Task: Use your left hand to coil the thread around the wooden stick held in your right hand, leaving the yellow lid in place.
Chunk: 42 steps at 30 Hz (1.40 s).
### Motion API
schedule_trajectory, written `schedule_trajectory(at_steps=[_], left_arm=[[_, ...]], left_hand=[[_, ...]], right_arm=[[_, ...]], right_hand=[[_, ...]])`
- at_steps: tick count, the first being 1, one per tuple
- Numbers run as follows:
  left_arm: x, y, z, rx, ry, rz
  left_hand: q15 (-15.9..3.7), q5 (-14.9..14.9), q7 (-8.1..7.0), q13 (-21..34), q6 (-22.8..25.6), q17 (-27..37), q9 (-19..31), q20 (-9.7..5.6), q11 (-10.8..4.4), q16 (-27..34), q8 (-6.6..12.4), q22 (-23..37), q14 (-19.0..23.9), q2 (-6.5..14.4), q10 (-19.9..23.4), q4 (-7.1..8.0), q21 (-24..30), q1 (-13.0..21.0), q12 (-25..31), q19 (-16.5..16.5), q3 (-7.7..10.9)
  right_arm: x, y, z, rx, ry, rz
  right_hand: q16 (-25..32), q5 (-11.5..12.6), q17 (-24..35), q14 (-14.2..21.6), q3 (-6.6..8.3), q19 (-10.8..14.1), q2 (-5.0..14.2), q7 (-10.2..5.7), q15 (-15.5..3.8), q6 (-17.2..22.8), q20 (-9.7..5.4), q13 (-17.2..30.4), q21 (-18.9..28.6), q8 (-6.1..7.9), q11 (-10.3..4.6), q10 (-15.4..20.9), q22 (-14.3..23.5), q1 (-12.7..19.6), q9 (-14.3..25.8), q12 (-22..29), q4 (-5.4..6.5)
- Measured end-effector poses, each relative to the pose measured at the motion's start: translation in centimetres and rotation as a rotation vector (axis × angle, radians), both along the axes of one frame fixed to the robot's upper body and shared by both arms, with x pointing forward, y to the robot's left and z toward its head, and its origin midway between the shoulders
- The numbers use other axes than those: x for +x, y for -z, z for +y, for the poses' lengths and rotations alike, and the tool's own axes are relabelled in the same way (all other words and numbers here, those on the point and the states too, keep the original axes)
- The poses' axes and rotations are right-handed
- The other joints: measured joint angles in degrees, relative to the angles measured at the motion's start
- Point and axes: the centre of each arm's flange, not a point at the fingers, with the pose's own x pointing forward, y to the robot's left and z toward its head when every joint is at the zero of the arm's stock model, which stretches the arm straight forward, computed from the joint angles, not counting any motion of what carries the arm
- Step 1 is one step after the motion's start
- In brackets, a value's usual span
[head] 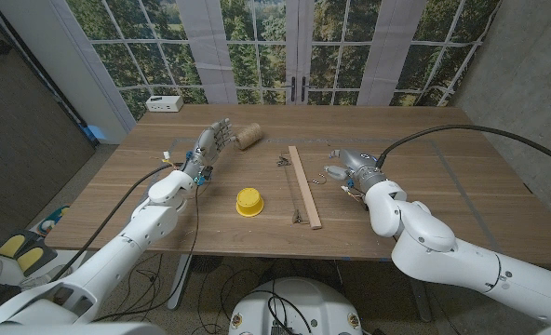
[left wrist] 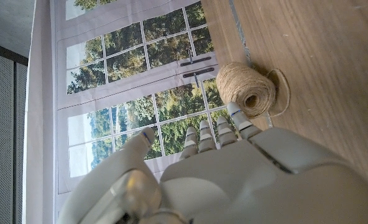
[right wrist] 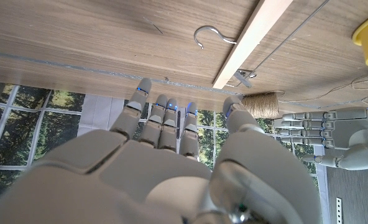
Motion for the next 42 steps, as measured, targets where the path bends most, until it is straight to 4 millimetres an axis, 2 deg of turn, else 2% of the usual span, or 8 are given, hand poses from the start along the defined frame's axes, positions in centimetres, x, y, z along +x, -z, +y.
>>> schedule_trajectory(at_steps=[10,17,22,28,32,42], left_arm=[[-0.2,0.2,0.1,0.003,0.005,-0.003],[-0.3,0.3,0.1,0.004,0.008,-0.002],[-0.3,0.3,0.2,0.004,0.009,-0.002],[-0.3,0.3,0.4,0.001,0.007,-0.002],[-0.3,0.4,0.6,0.0,0.005,-0.001],[0.0,0.6,0.9,-0.005,0.001,0.002]], left_hand=[[0.0,0.0,-0.3,0.0,0.3,0.0,0.3,0.09,0.0,0.0,0.0,0.0,0.0,0.0,0.0,0.0,-0.2,0.0,0.0,0.1,0.0],[0.0,0.0,-0.3,0.0,0.3,0.0,0.3,0.23,0.0,0.0,0.0,0.0,0.0,0.0,0.0,0.0,-0.2,0.0,0.0,-0.1,0.0],[0.0,0.0,-0.3,0.0,0.3,0.0,0.3,0.29,0.0,0.0,0.0,0.0,0.0,0.2,0.0,0.0,-0.2,-0.1,0.0,-0.1,0.0],[0.0,0.0,-0.3,0.0,0.3,0.0,0.3,0.29,0.0,0.0,-0.24,0.0,0.0,-0.1,0.0,0.0,-0.2,-0.4,0.0,-0.1,0.0],[0.0,0.0,-0.3,0.0,0.3,0.0,0.3,0.28,0.0,-0.2,-0.24,0.0,0.0,-0.1,0.0,0.0,-0.2,-0.4,0.0,-0.1,0.01],[0.0,0.0,-0.3,0.0,0.3,0.0,0.3,0.28,0.0,-0.2,-0.24,0.0,0.0,-0.1,0.0,-0.01,-0.2,-0.4,0.0,-0.1,0.01]], right_arm=[[-0.5,0.7,1.1,-0.032,0.0,0.017],[-0.4,1.3,2.1,-0.053,-0.006,0.035],[-0.2,1.6,2.5,-0.067,-0.008,0.047],[0.2,2.0,3.3,-0.089,-0.012,0.067],[0.4,2.2,3.5,-0.1,-0.011,0.077],[1.3,2.5,4.4,-0.134,-0.005,0.109]], right_hand=[[0.0,0.0,0.0,0.3,-0.41,0.1,-0.52,-0.42,-0.31,0.4,-0.13,0.0,0.0,0.0,-0.31,0.3,0.0,0.5,0.0,0.0,-0.07],[0.0,0.0,0.0,0.3,-0.41,0.2,-0.45,-0.11,-0.31,0.7,-0.22,0.0,0.0,0.0,-0.31,0.3,0.0,1.2,0.0,0.0,-0.07],[0.0,0.0,0.3,0.3,-1.51,0.5,-1.29,-0.22,-0.31,1.2,0.1,0.0,-0.2,0.0,-0.53,0.5,0.0,0.4,0.0,0.0,0.57],[0.0,0.0,0.3,0.3,-2.0,0.5,-1.66,-0.02,-0.31,1.4,0.09,0.1,-0.2,0.0,-0.53,0.5,0.0,0.0,0.0,0.0,1.05],[0.0,0.0,0.3,0.3,-2.23,0.5,-1.66,-0.02,-0.31,1.4,0.09,0.3,-0.2,0.0,-0.53,0.5,0.0,0.0,0.0,0.0,0.8],[0.0,0.0,0.5,0.3,-3.81,0.5,-3.04,-0.13,-0.31,2.4,0.09,0.3,-0.6,0.0,-0.32,0.7,0.0,-1.4,0.0,-0.2,1.92]])
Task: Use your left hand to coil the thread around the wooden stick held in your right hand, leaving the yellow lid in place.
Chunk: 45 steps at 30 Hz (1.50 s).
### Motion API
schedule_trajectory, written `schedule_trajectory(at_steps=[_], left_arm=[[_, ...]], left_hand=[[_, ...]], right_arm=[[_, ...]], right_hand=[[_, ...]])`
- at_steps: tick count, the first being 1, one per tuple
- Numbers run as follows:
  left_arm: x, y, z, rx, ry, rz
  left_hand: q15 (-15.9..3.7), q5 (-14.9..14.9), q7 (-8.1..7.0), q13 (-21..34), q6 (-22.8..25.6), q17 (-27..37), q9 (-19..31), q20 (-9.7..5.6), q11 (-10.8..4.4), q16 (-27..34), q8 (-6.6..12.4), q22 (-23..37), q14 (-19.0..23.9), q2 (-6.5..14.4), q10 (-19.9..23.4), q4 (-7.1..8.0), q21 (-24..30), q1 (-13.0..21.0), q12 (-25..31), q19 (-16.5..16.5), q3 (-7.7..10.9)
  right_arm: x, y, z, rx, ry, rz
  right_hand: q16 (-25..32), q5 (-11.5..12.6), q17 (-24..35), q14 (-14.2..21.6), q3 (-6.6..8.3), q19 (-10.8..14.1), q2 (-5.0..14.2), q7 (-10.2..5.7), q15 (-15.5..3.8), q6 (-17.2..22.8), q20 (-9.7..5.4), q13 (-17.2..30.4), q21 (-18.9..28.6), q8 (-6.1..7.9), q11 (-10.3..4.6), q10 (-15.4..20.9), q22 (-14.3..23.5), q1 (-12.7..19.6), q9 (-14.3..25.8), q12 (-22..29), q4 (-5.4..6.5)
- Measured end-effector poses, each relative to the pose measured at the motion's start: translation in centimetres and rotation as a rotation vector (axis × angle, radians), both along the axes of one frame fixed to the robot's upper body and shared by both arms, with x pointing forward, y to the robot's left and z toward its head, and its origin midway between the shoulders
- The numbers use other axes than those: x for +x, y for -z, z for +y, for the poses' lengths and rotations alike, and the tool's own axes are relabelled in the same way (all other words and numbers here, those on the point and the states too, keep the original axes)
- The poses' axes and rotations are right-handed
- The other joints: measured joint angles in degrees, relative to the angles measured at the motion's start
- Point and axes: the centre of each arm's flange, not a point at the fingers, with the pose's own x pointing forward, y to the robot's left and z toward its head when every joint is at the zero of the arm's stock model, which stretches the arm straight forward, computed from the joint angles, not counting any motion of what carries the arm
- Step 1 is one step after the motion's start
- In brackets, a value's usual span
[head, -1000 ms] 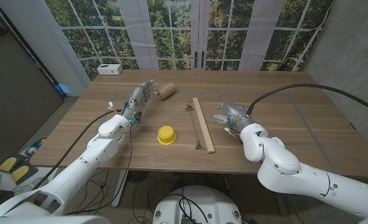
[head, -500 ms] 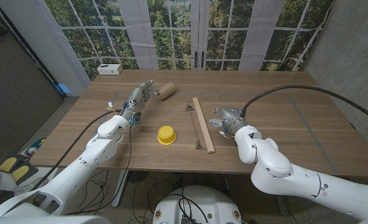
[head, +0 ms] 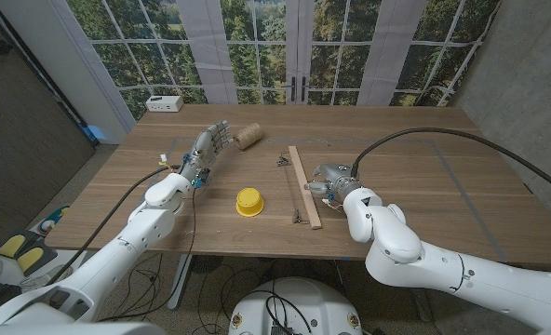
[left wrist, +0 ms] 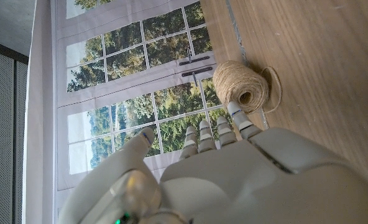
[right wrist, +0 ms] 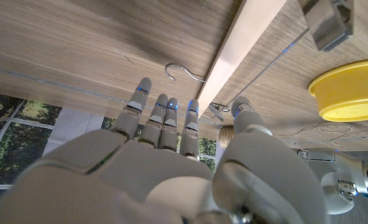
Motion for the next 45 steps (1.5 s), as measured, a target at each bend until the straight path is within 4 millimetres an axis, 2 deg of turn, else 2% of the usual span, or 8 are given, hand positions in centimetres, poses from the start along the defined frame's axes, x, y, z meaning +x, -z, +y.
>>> schedule_trajectory(at_steps=[15,21,26,36,40,45], left_arm=[[0.3,-0.1,0.2,-0.002,-0.001,0.002],[0.5,-0.1,0.3,-0.002,-0.002,0.003],[0.6,-0.1,0.3,-0.002,-0.002,0.004],[0.9,-0.1,0.4,-0.004,-0.002,0.009],[1.0,-0.1,0.4,-0.004,0.0,0.009],[1.2,-0.2,0.5,-0.003,-0.001,0.01]], left_hand=[[0.0,0.0,0.0,0.3,0.0,0.0,0.0,-0.01,0.0,0.0,0.0,0.0,0.0,0.0,0.0,0.0,-0.2,0.0,-0.2,0.0,0.0],[0.0,0.0,0.0,0.3,0.0,0.0,0.0,0.0,0.0,0.0,0.0,0.0,0.0,0.0,0.0,0.0,-0.2,0.0,-0.2,0.0,0.0],[0.0,0.0,0.0,0.3,0.0,-0.1,0.0,-0.01,0.0,0.0,0.01,0.0,0.0,0.0,0.0,0.0,-0.2,0.0,-0.2,0.0,0.0],[0.0,0.0,0.0,0.3,0.0,-0.1,0.0,-0.01,0.0,0.0,-0.22,0.0,0.0,0.0,0.0,-0.18,-0.2,0.0,-0.2,0.0,0.18],[0.0,0.0,0.0,0.3,0.0,-0.1,0.0,-0.01,0.0,-0.2,-0.22,0.0,0.0,0.0,0.0,-0.18,-0.2,0.0,-0.2,0.0,0.18],[0.0,0.0,0.0,0.3,0.0,-0.1,0.0,-0.01,0.0,-0.2,-0.22,0.0,0.0,0.0,0.0,-0.18,-0.2,0.0,-0.2,0.0,0.18]], right_arm=[[1.1,0.6,1.0,-0.047,0.018,0.037],[1.5,0.8,1.3,-0.062,0.019,0.047],[1.9,1.0,1.6,-0.077,0.025,0.049],[2.5,1.5,2.4,-0.124,0.057,0.033],[2.7,1.7,2.5,-0.149,0.086,0.032],[3.0,1.7,2.5,-0.184,0.131,0.028]], right_hand=[[0.0,0.2,-0.2,0.0,-0.87,0.0,-0.66,-0.18,0.0,0.2,0.0,0.0,-0.2,0.0,-0.2,0.2,0.0,-0.7,0.0,-0.3,-0.41],[0.0,0.3,-0.2,0.0,-1.09,0.0,-1.09,0.05,0.0,0.0,0.0,0.0,-0.2,-0.4,-0.2,0.2,0.0,-0.3,0.0,-0.3,-0.64],[0.0,0.7,-0.4,0.2,-1.56,0.3,-2.24,0.04,-0.27,0.0,-0.31,0.0,-0.2,-0.5,-0.43,0.0,0.0,-0.4,0.0,-0.3,-1.11],[-0.3,1.7,-0.7,0.7,-2.07,1.3,-4.14,0.01,-1.17,-0.7,-0.64,0.0,-0.2,-0.91,-1.45,0.4,0.0,1.5,0.0,-0.3,-1.97],[-0.3,2.3,-1.0,1.3,-2.25,1.6,-5.43,-0.41,-1.79,-0.3,-0.93,0.0,-0.2,-0.9,-1.85,0.8,0.0,2.8,0.3,-0.3,-2.3],[0.5,4.6,-0.6,4.3,-1.51,3.6,-5.47,-1.34,-2.14,0.7,-2.18,0.0,-0.2,-0.9,-2.75,2.4,0.0,9.9,0.3,-0.3,-3.17]])
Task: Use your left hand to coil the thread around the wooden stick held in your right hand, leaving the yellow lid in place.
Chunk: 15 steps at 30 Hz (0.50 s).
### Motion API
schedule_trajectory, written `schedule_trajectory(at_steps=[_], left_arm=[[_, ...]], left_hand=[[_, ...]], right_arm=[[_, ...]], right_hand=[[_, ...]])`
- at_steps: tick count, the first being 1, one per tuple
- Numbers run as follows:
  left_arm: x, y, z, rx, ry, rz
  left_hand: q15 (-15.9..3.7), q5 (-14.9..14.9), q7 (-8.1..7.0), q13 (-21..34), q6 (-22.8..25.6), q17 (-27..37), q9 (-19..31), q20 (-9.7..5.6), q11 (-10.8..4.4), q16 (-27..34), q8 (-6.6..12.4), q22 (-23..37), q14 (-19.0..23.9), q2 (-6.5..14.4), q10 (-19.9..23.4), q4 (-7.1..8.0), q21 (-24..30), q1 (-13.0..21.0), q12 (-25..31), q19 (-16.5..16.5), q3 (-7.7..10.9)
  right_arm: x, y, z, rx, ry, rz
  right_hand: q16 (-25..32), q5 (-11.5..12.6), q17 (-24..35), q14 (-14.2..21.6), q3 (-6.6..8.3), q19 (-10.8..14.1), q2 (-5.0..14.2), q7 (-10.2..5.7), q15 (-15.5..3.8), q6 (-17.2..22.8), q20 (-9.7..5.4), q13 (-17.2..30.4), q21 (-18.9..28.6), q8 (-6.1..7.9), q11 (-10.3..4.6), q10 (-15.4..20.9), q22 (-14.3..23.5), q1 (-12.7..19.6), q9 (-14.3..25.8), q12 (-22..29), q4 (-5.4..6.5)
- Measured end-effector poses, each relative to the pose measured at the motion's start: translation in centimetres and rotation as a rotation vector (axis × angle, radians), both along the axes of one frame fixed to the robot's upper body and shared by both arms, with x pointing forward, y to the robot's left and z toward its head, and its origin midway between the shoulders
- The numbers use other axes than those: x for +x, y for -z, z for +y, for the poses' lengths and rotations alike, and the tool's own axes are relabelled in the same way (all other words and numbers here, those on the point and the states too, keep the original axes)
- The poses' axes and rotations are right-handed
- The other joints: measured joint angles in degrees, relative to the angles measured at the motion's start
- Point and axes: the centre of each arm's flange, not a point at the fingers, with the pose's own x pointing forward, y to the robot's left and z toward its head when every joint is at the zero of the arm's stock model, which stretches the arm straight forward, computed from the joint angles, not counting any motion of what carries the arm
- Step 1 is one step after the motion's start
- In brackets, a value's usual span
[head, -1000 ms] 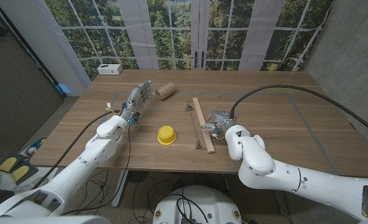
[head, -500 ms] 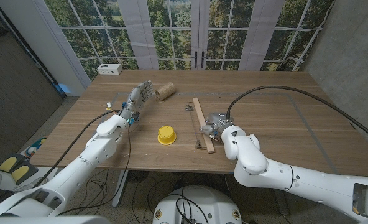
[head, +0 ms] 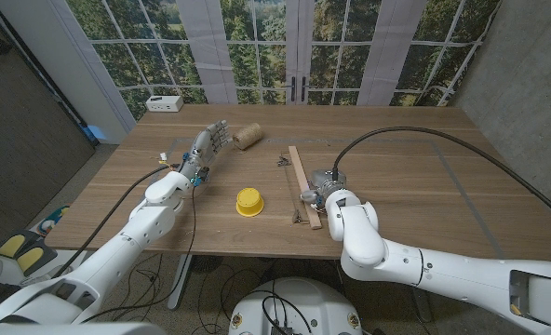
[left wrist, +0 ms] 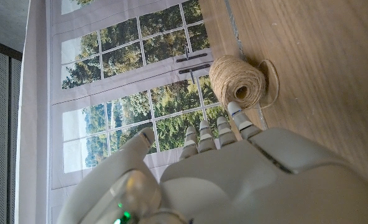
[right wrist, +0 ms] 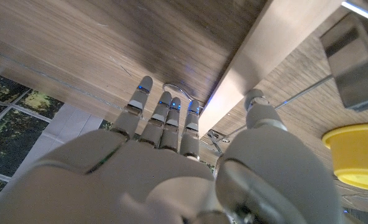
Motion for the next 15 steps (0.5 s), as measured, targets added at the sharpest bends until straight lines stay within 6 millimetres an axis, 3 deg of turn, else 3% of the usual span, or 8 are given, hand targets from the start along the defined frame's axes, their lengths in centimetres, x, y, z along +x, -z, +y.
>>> schedule_trajectory(at_steps=[7,15], left_arm=[[0.27,-0.11,-0.1,0.004,0.003,0.001],[0.63,-0.32,-0.28,0.008,0.006,0.002]], left_hand=[[0.0,0.0,0.0,0.0,0.0,0.0,0.0,0.0,0.0,0.0,0.0,0.0,0.0,0.0,0.0,0.0,0.0,0.0,0.0,0.0,0.0],[0.0,0.0,0.0,0.0,0.0,0.2,0.0,0.0,0.0,0.0,0.0,0.0,0.0,0.0,0.0,0.0,0.0,0.0,0.0,0.0,0.0]], right_arm=[[0.31,-0.02,-0.21,-0.045,0.067,-0.016],[0.45,-0.36,-0.24,-0.085,0.12,-0.063]], right_hand=[[1.4,2.3,1.3,1.9,2.62,2.5,2.7,-2.37,-0.03,1.3,-2.46,0.5,0.0,0.24,-2.52,2.0,0.1,15.6,0.0,0.0,-0.05],[5.1,1.8,3.9,5.9,3.35,4.7,6.12,-4.2,-0.22,3.2,-4.72,1.0,0.6,0.5,-5.18,4.6,0.3,25.3,0.0,0.8,0.22]])
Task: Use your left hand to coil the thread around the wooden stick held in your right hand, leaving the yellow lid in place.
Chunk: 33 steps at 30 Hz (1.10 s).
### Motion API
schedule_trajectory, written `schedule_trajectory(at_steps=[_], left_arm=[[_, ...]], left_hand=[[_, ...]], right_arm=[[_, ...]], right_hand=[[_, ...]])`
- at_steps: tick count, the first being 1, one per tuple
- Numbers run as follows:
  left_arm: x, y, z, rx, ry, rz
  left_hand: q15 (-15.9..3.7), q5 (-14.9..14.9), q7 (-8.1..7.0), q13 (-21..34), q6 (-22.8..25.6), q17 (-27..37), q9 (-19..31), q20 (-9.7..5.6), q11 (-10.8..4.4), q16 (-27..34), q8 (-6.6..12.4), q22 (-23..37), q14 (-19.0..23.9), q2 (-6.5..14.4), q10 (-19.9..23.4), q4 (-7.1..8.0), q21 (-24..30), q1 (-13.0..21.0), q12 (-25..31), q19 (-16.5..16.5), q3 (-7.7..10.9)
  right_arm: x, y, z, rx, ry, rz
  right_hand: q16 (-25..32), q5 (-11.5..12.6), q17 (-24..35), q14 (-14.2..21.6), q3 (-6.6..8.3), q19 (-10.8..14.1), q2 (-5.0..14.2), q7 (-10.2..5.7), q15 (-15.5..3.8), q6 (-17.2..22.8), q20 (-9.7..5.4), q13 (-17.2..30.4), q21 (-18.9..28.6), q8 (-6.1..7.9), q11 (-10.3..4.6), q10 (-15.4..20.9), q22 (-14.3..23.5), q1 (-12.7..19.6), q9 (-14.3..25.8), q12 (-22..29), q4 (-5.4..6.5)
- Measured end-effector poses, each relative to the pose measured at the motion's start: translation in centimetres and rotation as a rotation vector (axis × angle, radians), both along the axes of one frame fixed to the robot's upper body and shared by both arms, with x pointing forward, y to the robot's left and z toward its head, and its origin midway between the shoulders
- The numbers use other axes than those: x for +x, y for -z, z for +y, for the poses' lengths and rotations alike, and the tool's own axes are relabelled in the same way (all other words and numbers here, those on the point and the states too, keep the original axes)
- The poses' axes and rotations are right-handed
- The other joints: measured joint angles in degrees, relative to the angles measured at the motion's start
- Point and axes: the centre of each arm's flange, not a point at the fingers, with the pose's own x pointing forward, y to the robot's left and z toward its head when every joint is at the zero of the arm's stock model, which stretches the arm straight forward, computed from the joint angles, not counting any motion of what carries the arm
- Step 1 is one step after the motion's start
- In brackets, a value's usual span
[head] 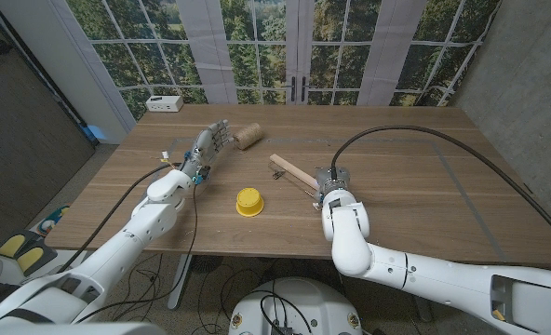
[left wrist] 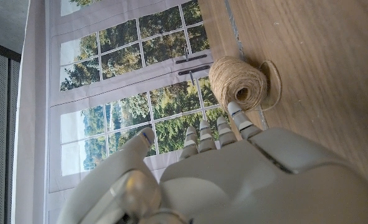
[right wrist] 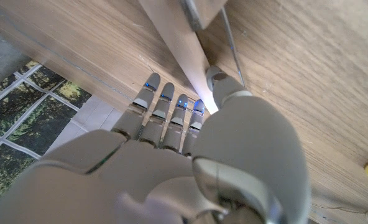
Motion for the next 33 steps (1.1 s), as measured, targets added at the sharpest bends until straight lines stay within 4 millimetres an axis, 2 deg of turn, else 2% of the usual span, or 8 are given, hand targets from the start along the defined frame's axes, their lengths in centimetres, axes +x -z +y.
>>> schedule_trajectory(at_steps=[4,8,15,19,23,26,28,33], left_arm=[[0.2,-0.1,-0.1,0.0,0.0,0.0],[0.3,-0.2,-0.1,0.002,0.0,0.004],[0.6,-0.3,-0.2,0.003,-0.003,0.008],[0.7,-0.4,-0.2,0.001,-0.004,0.008],[0.9,-0.5,-0.2,0.002,-0.005,0.012],[1.1,-0.5,-0.2,0.001,-0.006,0.015],[1.2,-0.6,-0.3,0.002,-0.005,0.015],[1.4,-0.8,-0.4,0.004,-0.005,0.016]], left_hand=[[0.0,0.0,0.0,0.0,0.0,0.0,0.0,0.0,0.0,0.0,0.0,0.0,0.0,0.0,0.0,0.0,0.0,0.0,-0.2,0.0,0.0],[0.0,0.0,0.0,0.0,0.0,0.0,0.0,0.0,0.0,0.0,0.0,0.0,0.0,0.0,0.0,0.0,0.0,0.0,-0.2,0.0,0.0],[0.0,0.0,0.0,0.0,0.0,0.0,0.0,0.0,0.0,0.0,0.0,0.0,0.0,0.0,0.0,0.0,-0.3,0.0,-0.2,0.0,0.0],[0.0,0.0,0.0,0.0,0.0,0.0,0.0,0.0,0.0,0.0,0.0,0.0,0.0,0.0,0.0,0.0,-0.5,0.0,-0.2,0.0,0.0],[0.0,0.0,0.0,0.0,0.0,0.0,0.0,0.0,0.0,0.0,0.0,0.0,0.0,0.1,0.0,0.0,-0.5,-0.4,-0.2,0.0,0.0],[0.0,0.0,0.0,0.0,0.0,0.0,0.0,0.02,0.0,0.0,0.0,0.0,0.0,-0.1,0.0,0.0,-0.5,-0.5,-0.2,0.0,0.0],[0.0,0.0,0.0,0.0,0.0,0.0,0.0,0.24,0.0,0.0,0.0,0.0,0.0,-0.1,0.0,0.0,-0.5,-0.5,-0.2,0.2,0.0],[0.0,0.0,0.0,0.0,0.0,0.0,0.0,0.32,0.0,0.0,0.0,0.0,0.0,-0.1,0.0,0.0,-0.5,-0.5,-0.2,0.3,0.0]], right_arm=[[0.0,-0.2,0.3,-0.029,0.005,-0.011],[0.8,-0.2,-0.4,0.008,0.045,0.015],[1.7,-0.3,-1.0,0.025,0.061,0.037],[2.1,-0.1,-0.9,0.022,0.047,0.045],[3.4,0.4,-2.4,0.056,0.079,0.069],[4.0,0.4,-3.0,0.069,0.079,0.07],[4.3,0.5,-3.3,0.075,0.083,0.072],[4.8,0.6,-3.6,0.084,0.06,0.054]], right_hand=[[2.2,-1.1,1.4,3.0,-1.39,0.8,0.14,0.0,-0.12,0.0,0.26,0.3,0.5,-0.06,1.12,3.0,0.0,0.7,0.0,1.1,1.11],[2.7,-1.9,0.7,6.8,-3.0,2.7,-1.4,0.82,-0.42,-0.3,0.87,0.2,1.2,-0.3,3.79,4.8,0.2,-0.9,0.0,1.3,2.52],[4.1,-2.1,0.6,12.2,-8.45,5.8,-4.4,2.44,-1.0,1.9,0.51,-0.1,2.5,-0.1,3.13,9.0,0.3,-8.3,0.2,1.8,5.63],[6.6,-1.9,2.1,16.0,-9.69,7.4,-4.59,2.49,-1.66,6.5,-0.36,0.1,3.6,1.34,2.94,13.9,0.5,-8.4,0.0,3.7,5.2],[9.9,-1.4,4.5,21.6,-9.52,9.0,-2.28,2.83,-2.96,14.1,-1.32,0.8,4.7,2.93,2.19,20.9,0.8,-5.6,-0.1,7.1,3.61],[14.1,-1.5,5.3,25.9,-9.31,10.1,-2.95,5.83,-2.92,18.6,-2.45,2.1,6.3,3.95,1.75,27.5,1.3,-2.7,0.0,10.6,2.02],[16.7,-1.9,7.6,28.4,-9.42,10.5,-3.58,7.65,-3.88,20.3,-2.92,3.0,7.2,3.97,3.1,29.2,1.6,-2.0,0.4,13.4,1.91],[18.2,-2.5,14.4,28.7,-9.51,9.8,-4.56,8.36,-3.57,21.0,-3.68,3.0,7.5,3.99,4.13,30.2,2.0,-1.1,0.8,15.6,1.82]])
